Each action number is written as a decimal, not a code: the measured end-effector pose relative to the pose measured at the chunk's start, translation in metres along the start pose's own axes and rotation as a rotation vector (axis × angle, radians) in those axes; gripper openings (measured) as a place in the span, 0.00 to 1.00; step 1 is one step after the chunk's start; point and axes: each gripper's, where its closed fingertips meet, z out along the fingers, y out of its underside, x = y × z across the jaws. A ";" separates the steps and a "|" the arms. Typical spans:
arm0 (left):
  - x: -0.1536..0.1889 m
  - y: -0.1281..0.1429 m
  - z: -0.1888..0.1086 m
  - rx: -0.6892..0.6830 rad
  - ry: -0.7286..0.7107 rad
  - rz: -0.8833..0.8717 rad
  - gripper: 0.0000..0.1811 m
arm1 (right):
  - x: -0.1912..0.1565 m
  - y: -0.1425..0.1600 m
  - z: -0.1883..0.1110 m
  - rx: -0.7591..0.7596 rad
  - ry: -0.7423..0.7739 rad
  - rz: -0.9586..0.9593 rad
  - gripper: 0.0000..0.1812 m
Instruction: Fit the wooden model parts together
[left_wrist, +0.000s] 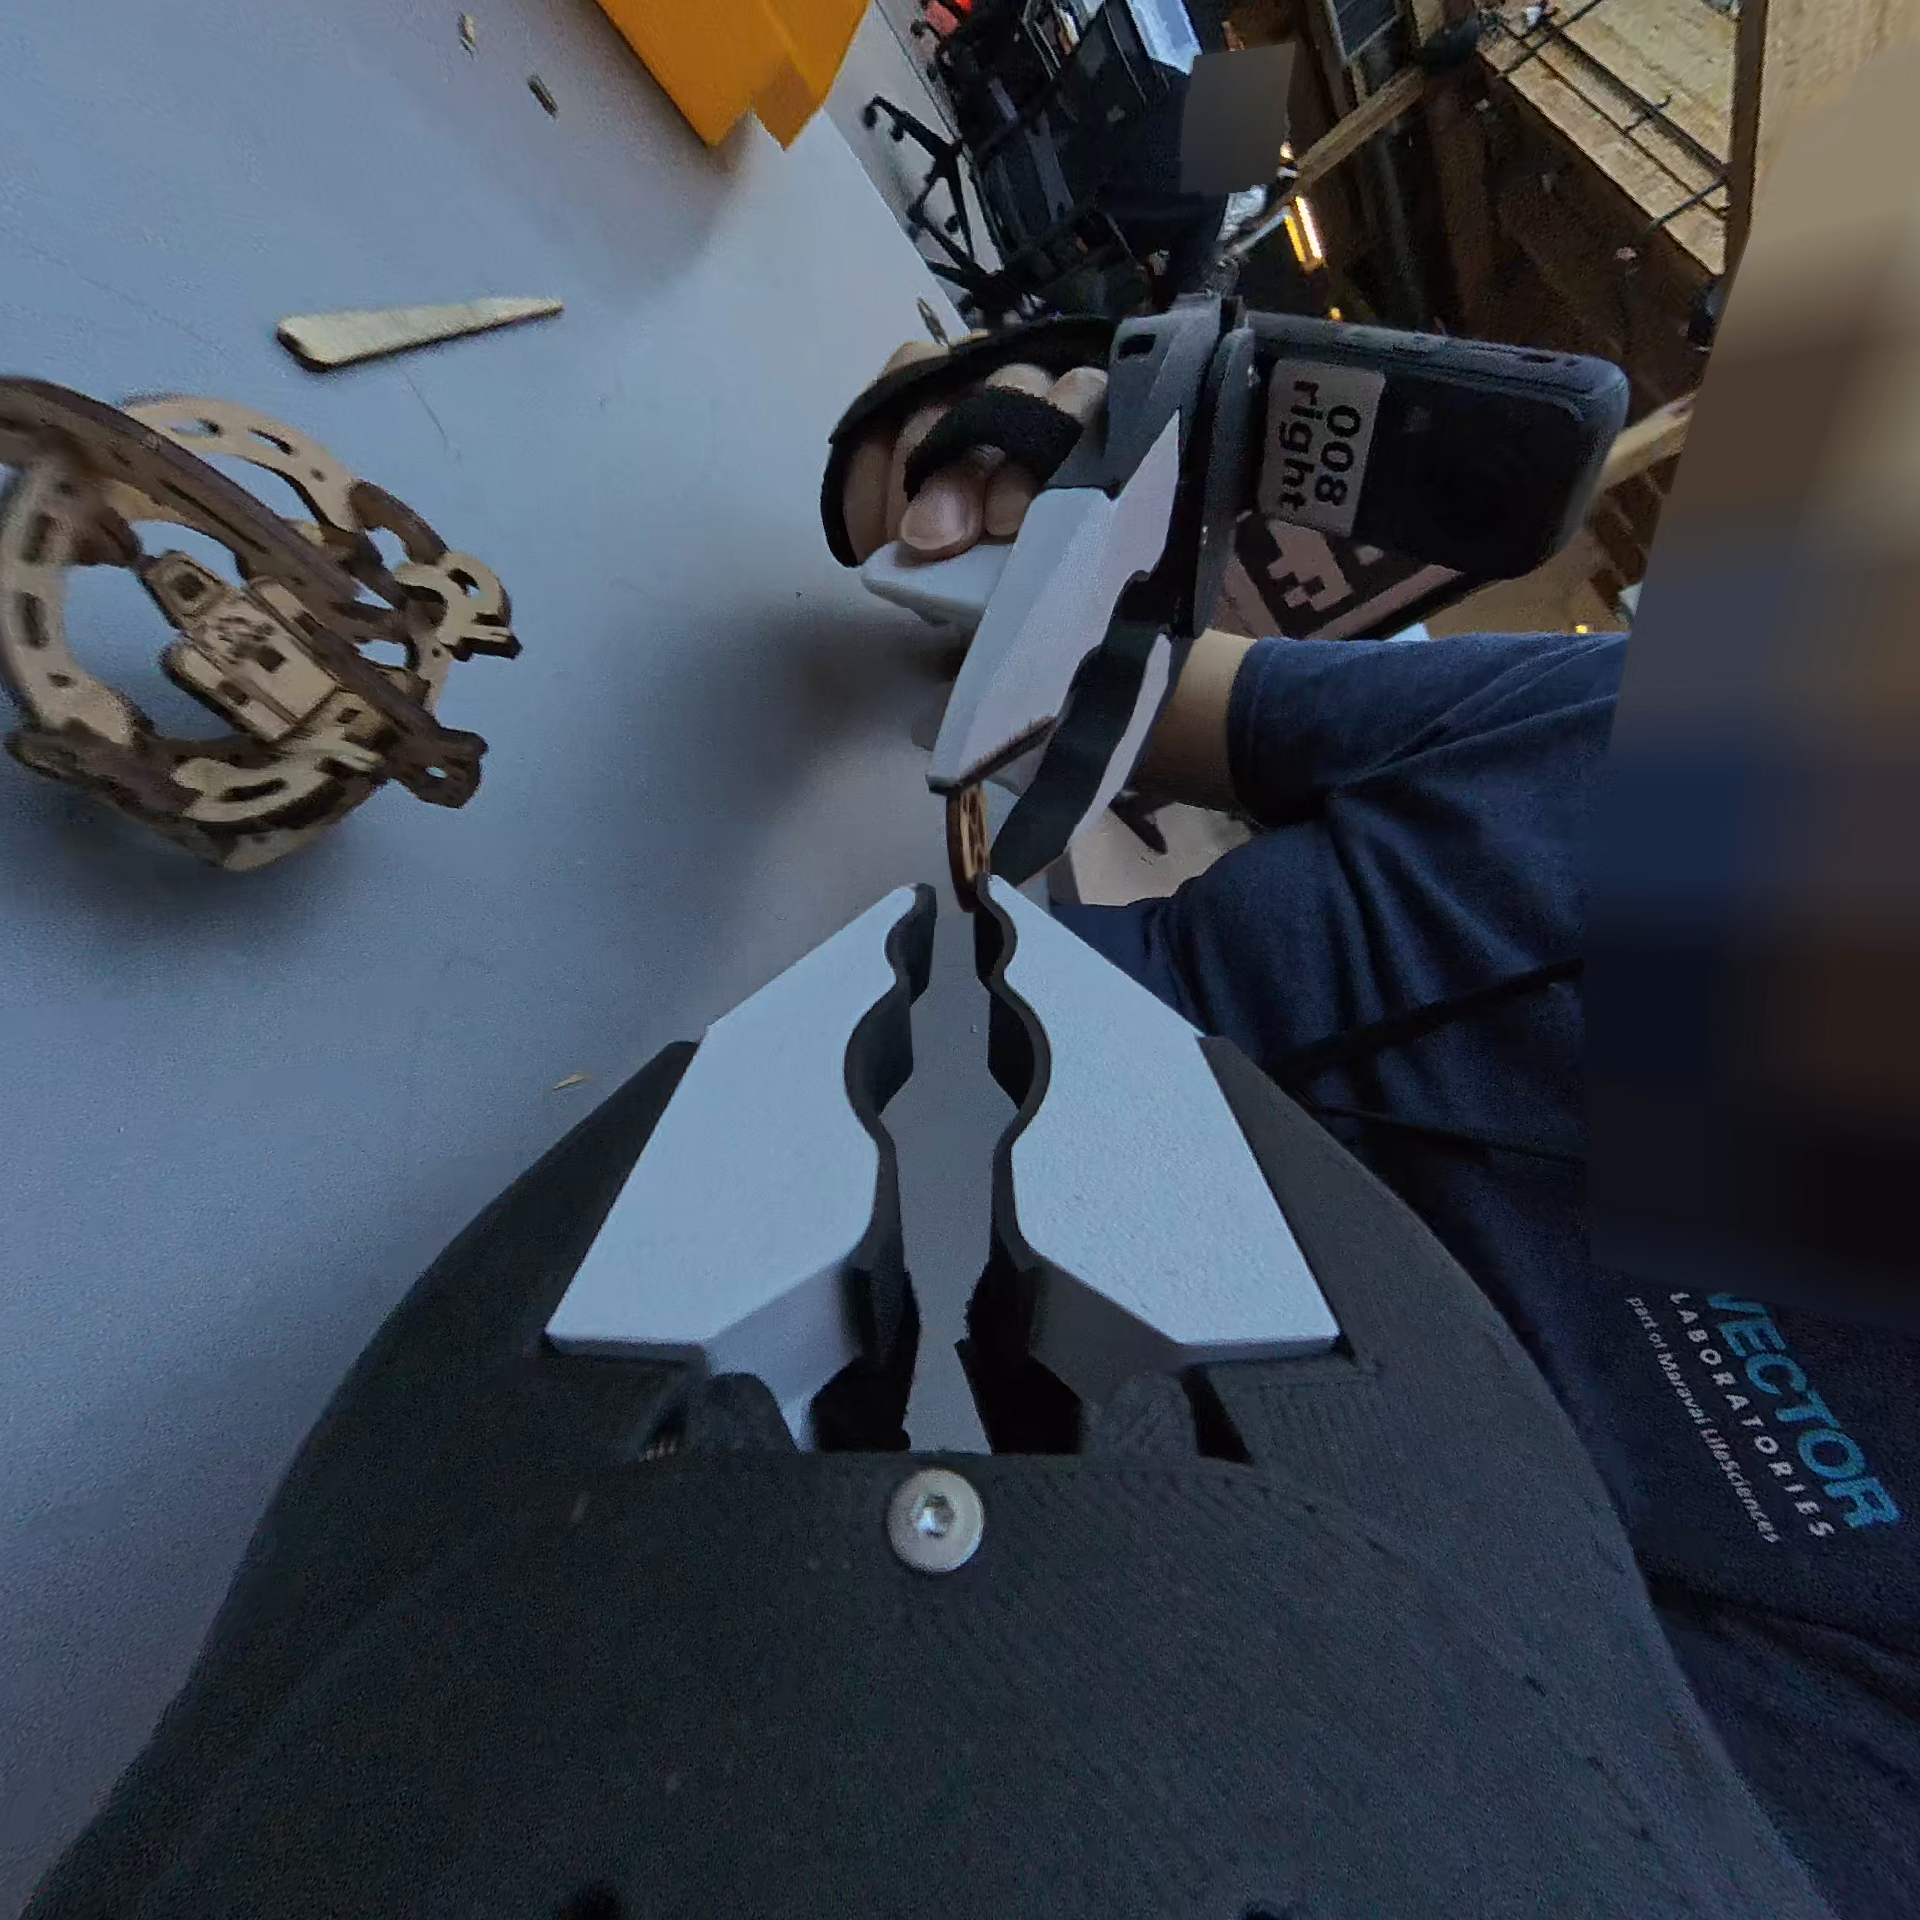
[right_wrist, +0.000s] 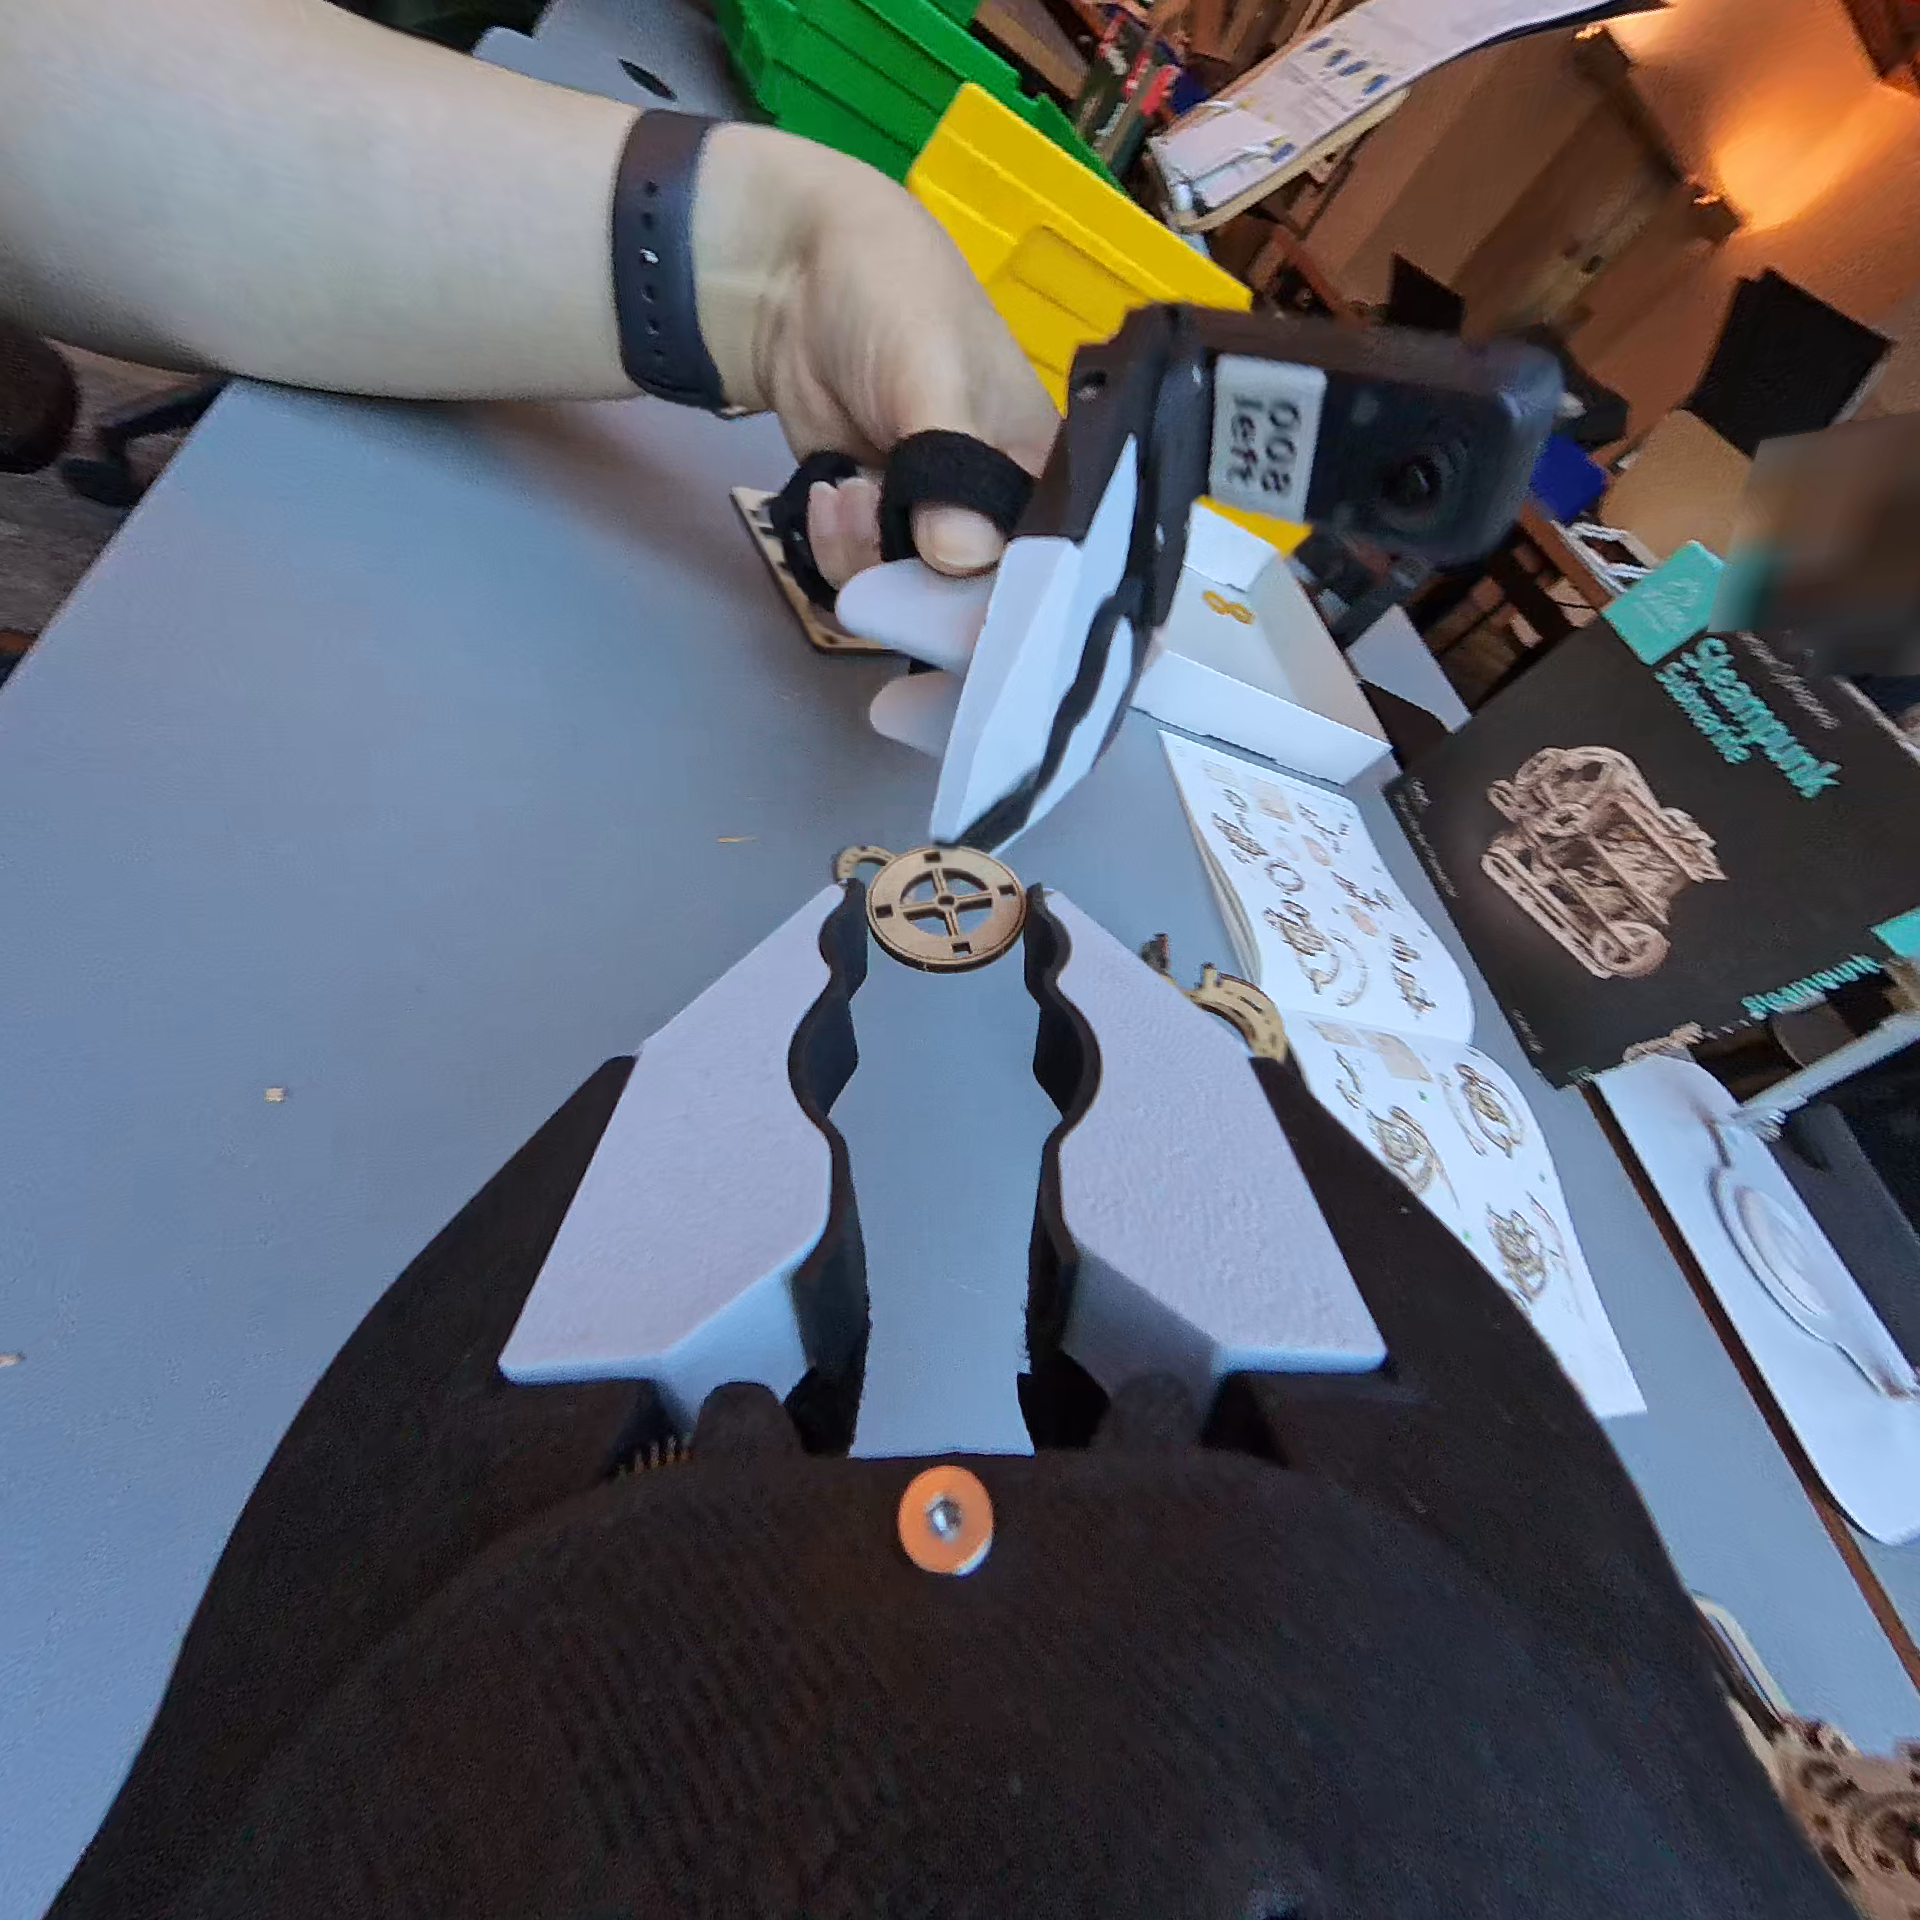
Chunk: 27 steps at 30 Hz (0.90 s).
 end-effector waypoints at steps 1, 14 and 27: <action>-0.007 -0.005 -0.008 0.026 -0.068 0.041 0.04 | 0.005 0.002 -0.001 -0.007 0.029 0.007 0.16; -0.071 -0.033 -0.050 0.016 -0.833 0.872 0.10 | 0.048 0.033 0.001 -0.080 0.222 0.105 0.16; -0.084 -0.034 -0.038 -0.077 -0.913 1.075 0.01 | 0.061 0.057 0.001 -0.116 0.234 0.179 0.16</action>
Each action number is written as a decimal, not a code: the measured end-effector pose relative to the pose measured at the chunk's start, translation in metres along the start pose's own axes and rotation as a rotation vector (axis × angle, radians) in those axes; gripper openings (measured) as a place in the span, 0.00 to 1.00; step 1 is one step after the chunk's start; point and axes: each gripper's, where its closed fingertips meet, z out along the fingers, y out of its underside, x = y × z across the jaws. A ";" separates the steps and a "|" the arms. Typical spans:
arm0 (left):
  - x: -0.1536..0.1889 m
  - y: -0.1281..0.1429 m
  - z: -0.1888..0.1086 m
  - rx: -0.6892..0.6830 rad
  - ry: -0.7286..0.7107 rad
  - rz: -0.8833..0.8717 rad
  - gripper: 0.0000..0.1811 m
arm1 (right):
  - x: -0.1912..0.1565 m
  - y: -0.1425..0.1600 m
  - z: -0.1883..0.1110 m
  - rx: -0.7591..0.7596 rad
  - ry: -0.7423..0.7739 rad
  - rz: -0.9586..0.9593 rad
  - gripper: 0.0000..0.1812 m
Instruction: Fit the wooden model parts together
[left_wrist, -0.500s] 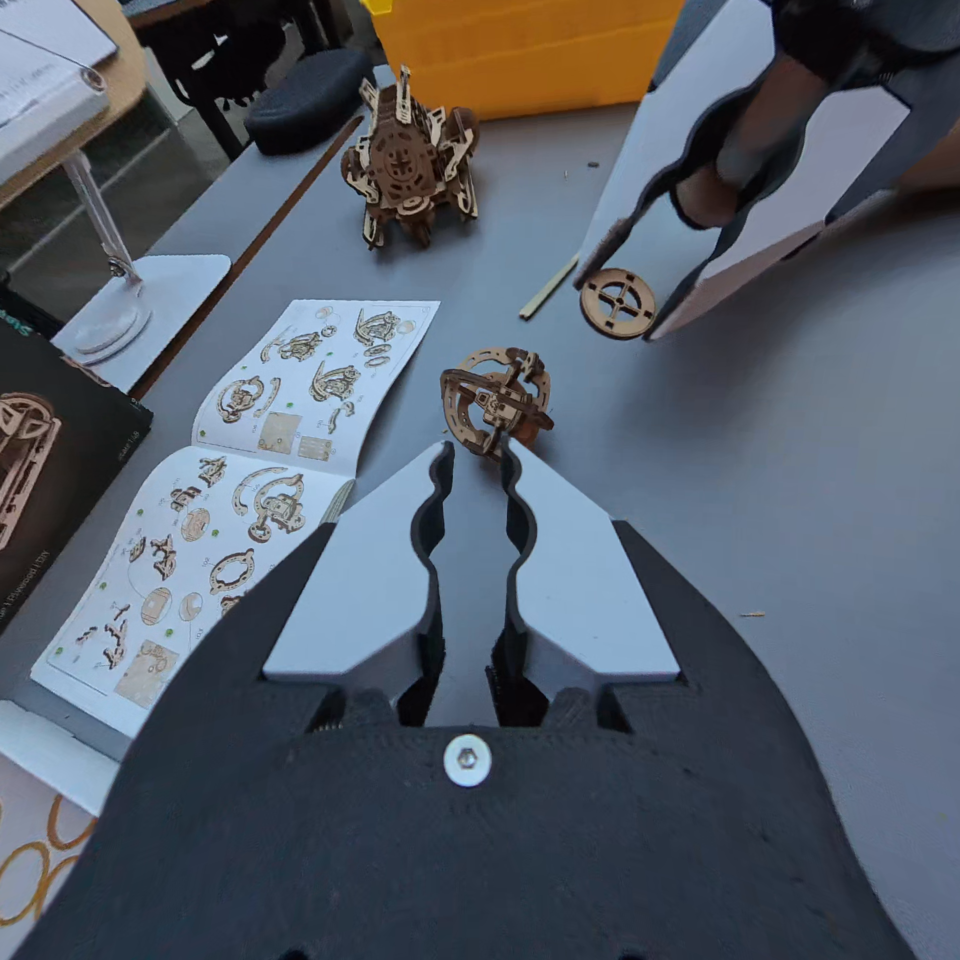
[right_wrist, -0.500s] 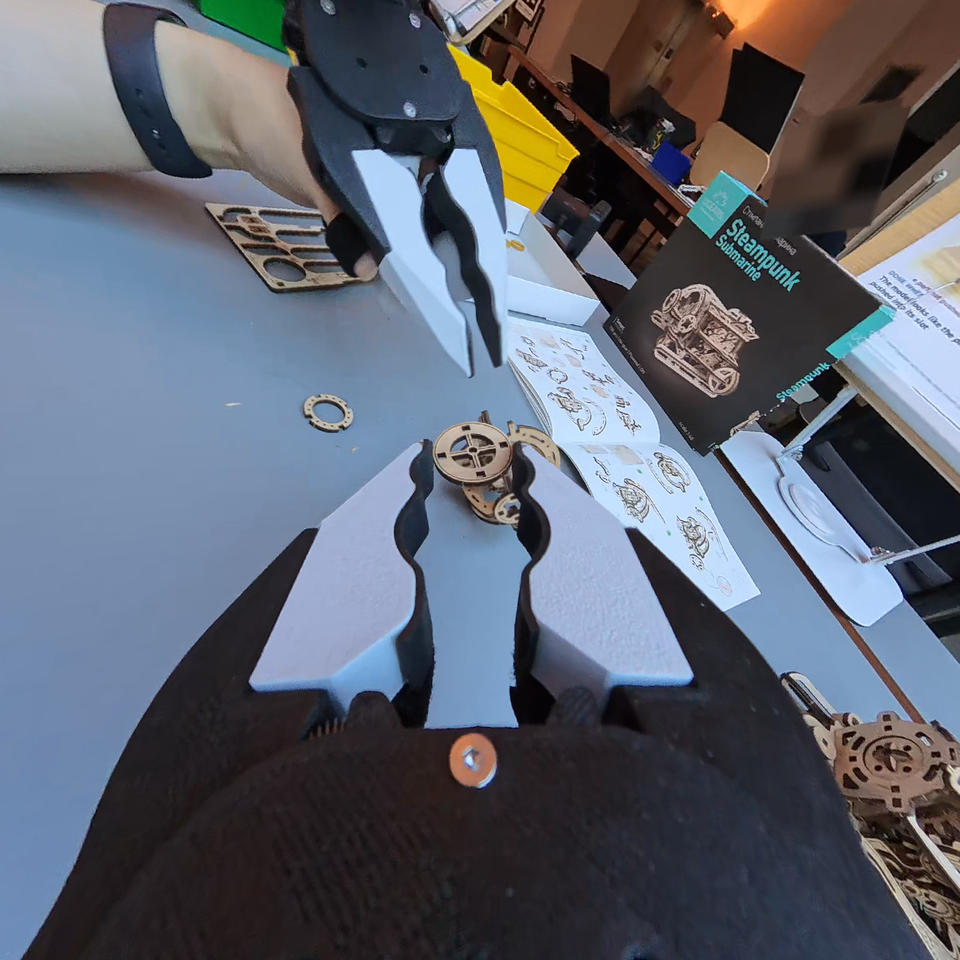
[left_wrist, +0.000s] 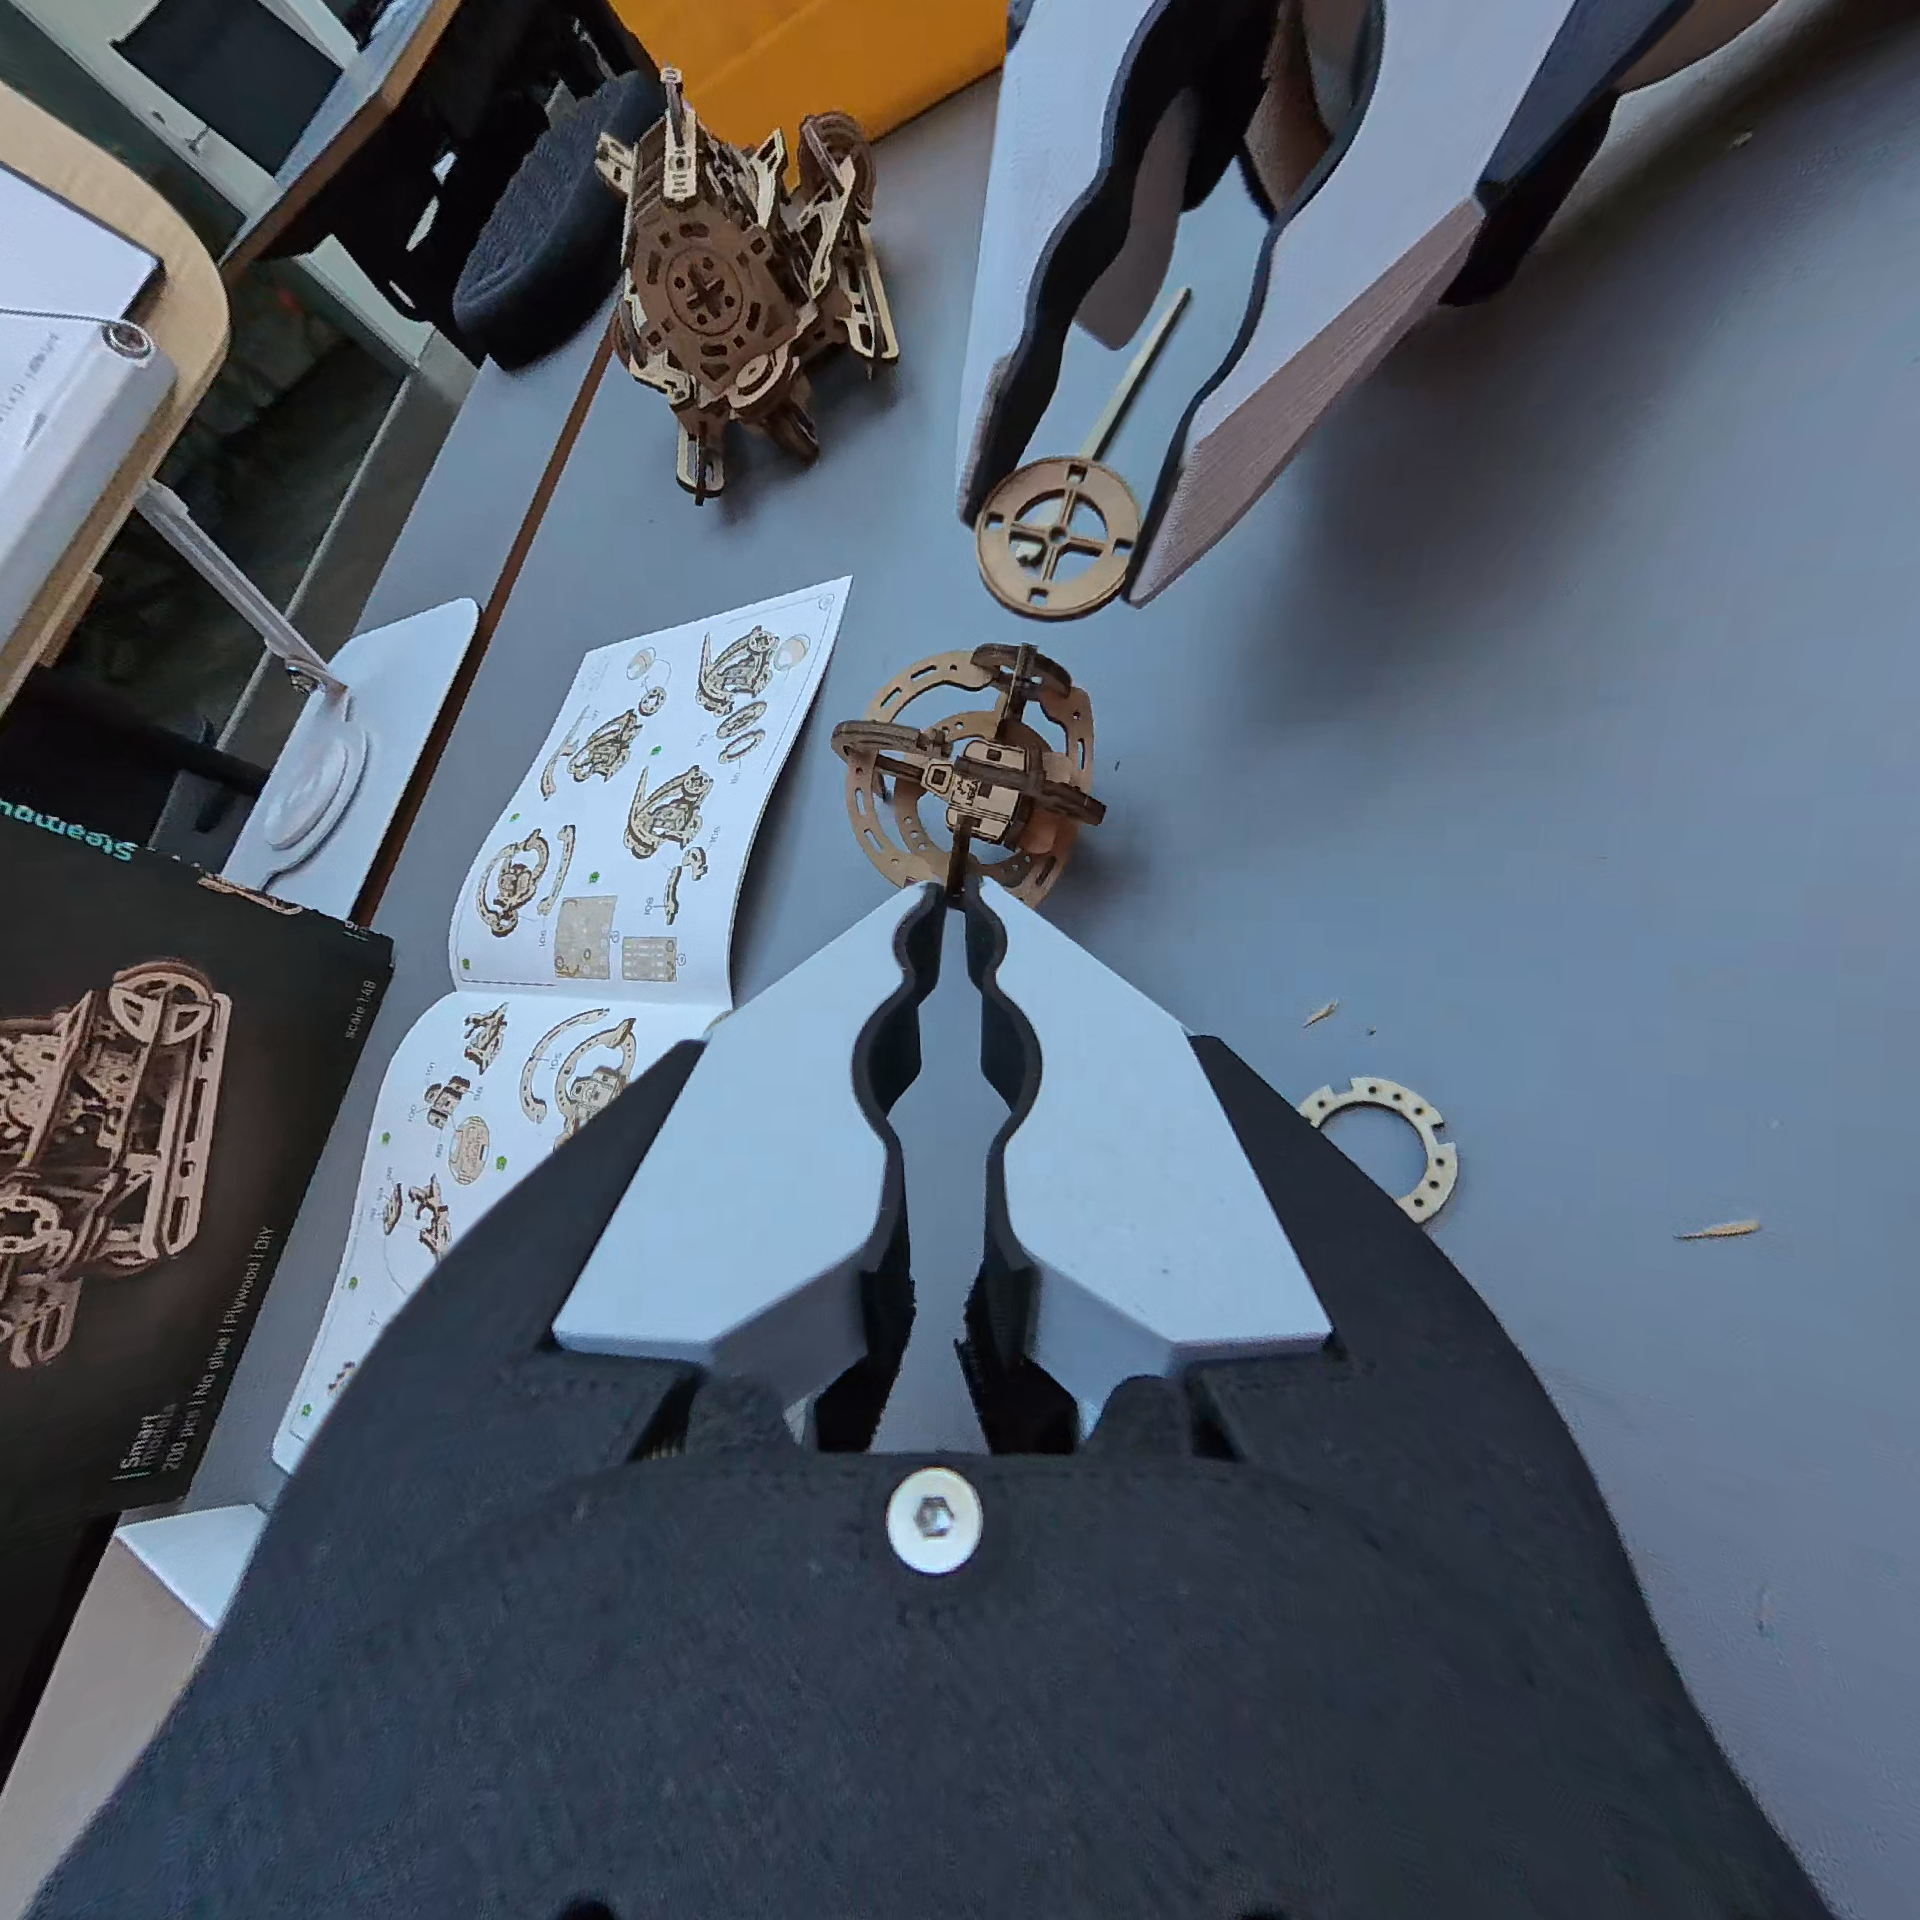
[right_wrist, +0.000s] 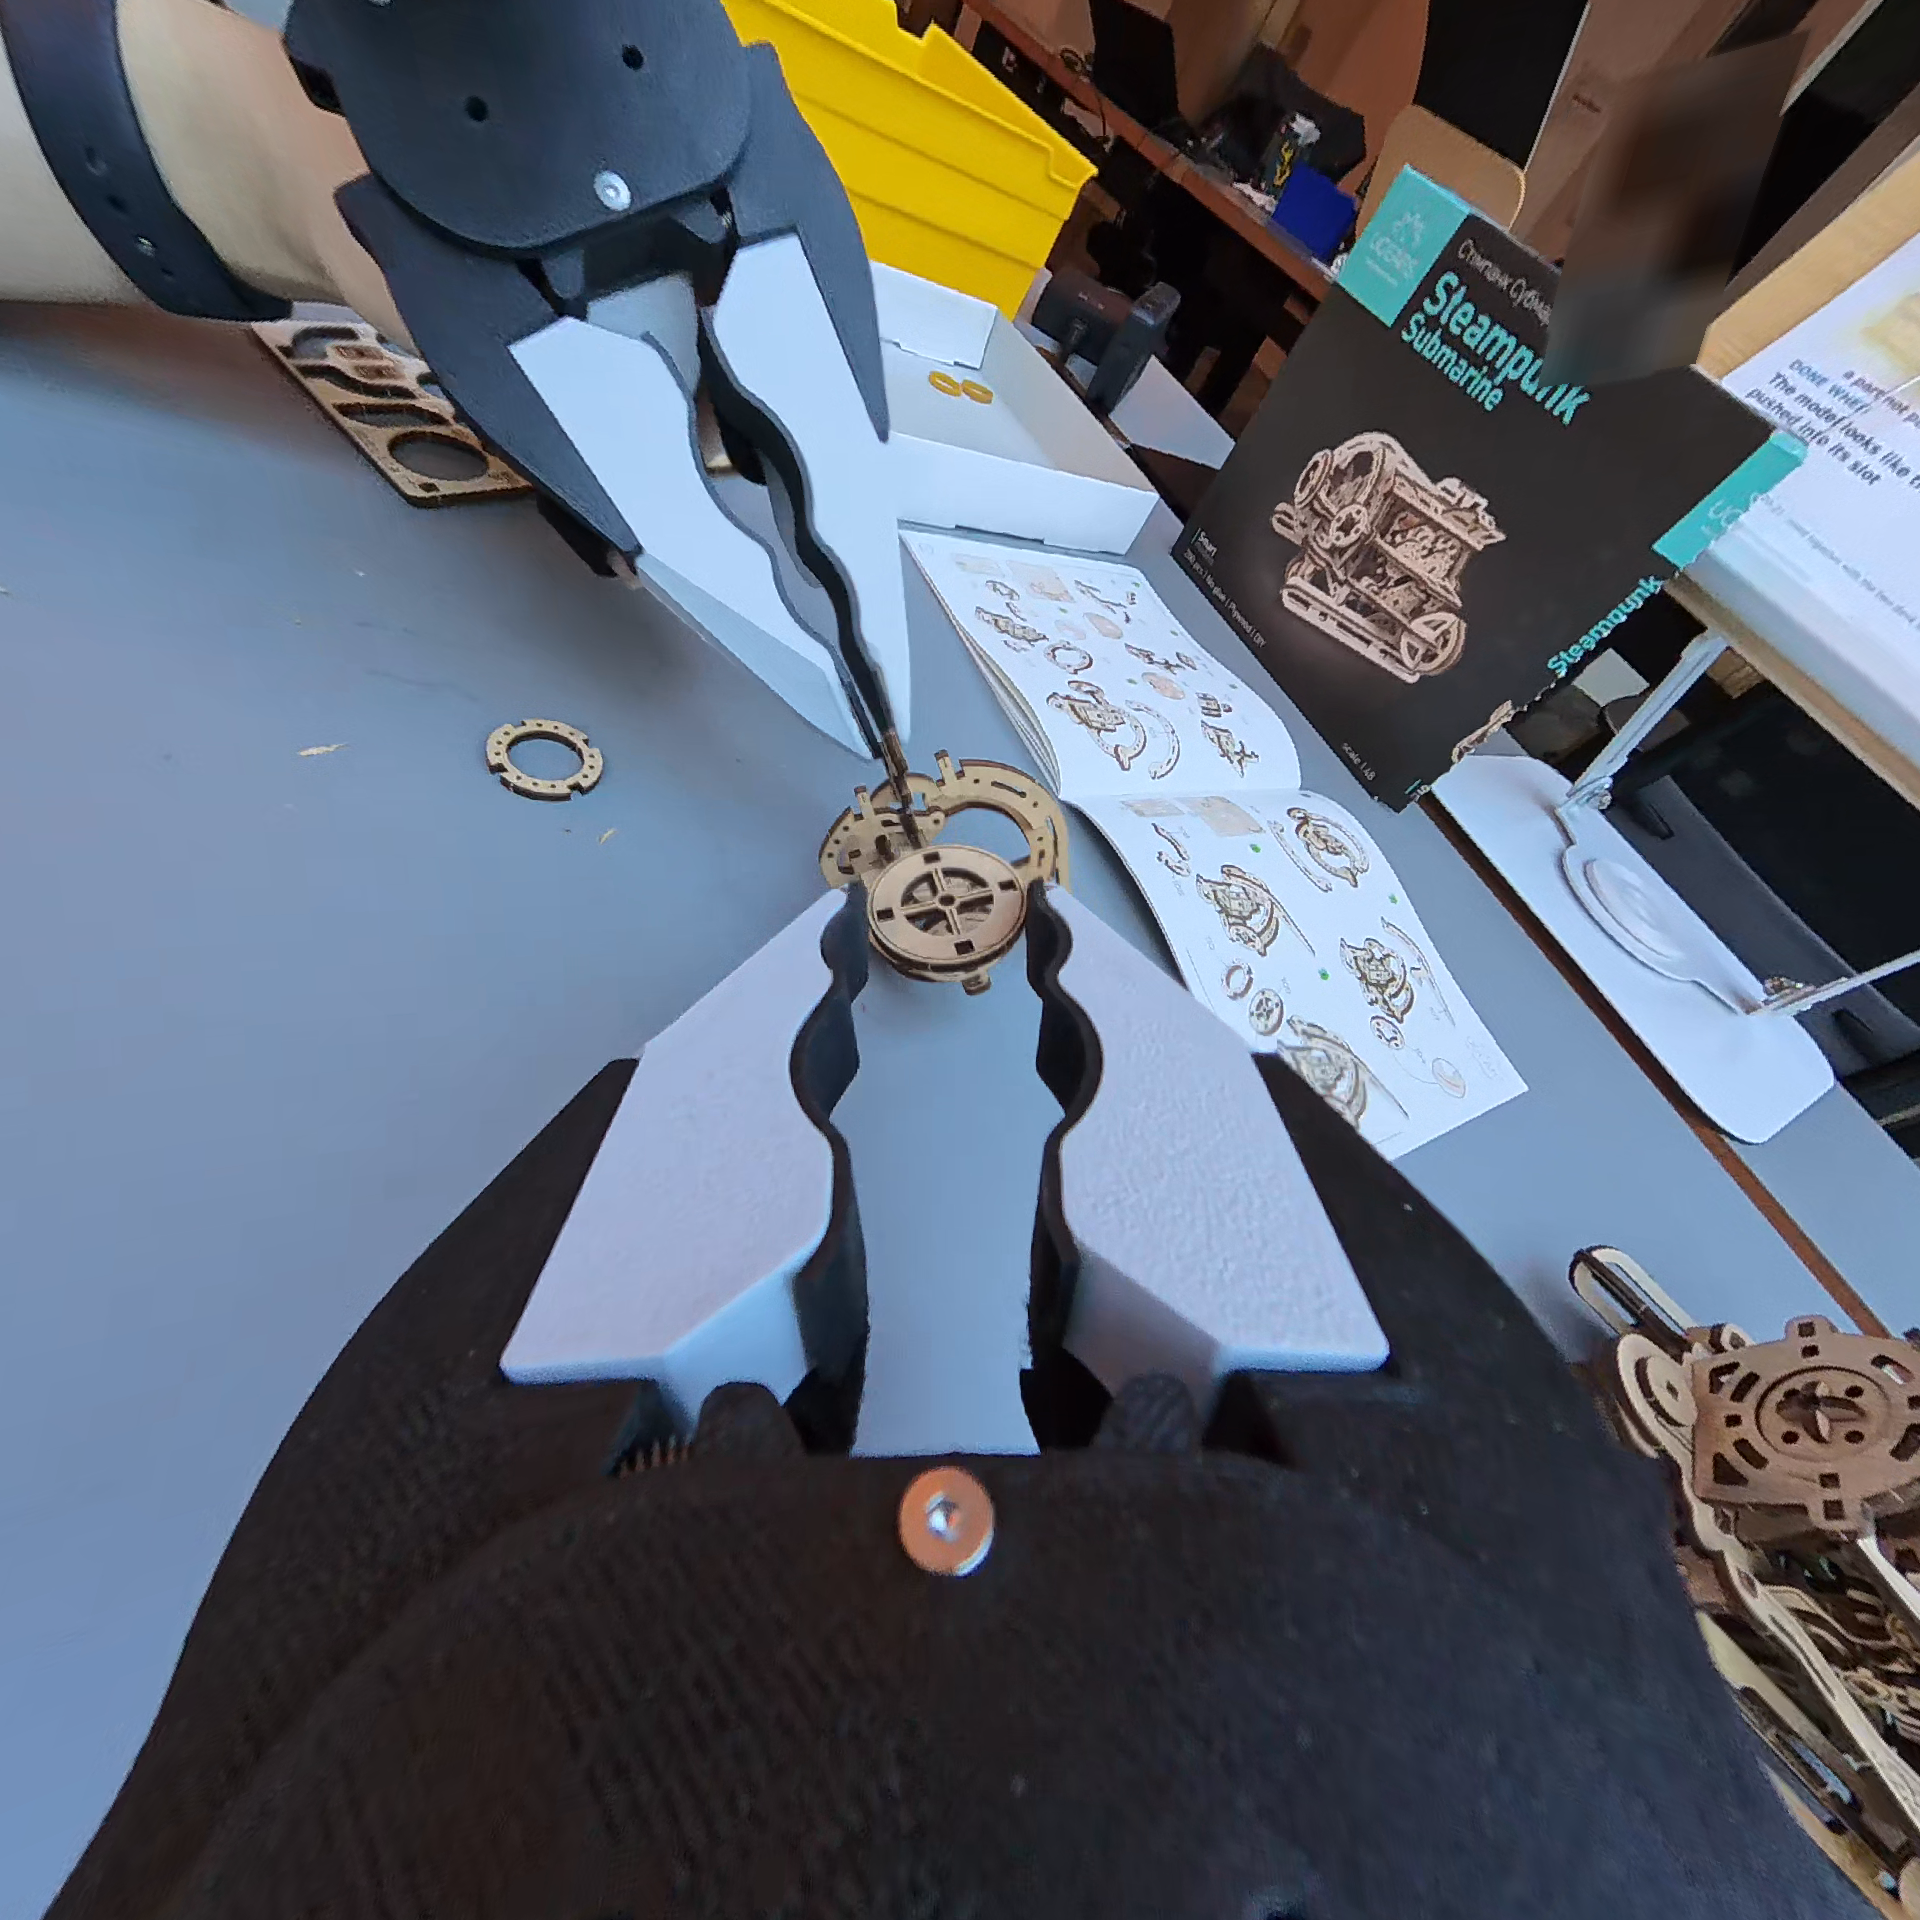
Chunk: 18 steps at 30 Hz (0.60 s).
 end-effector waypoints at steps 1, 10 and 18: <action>0.001 -0.001 0.000 0.001 0.002 0.009 0.01 | 0.001 0.002 0.001 -0.008 -0.001 0.005 0.16; 0.013 -0.011 0.000 -0.010 -0.001 0.095 0.01 | 0.013 0.013 -0.001 -0.030 0.018 0.025 0.16; 0.017 -0.011 -0.006 0.012 0.002 0.124 0.07 | 0.016 0.014 -0.001 -0.015 0.002 0.047 0.16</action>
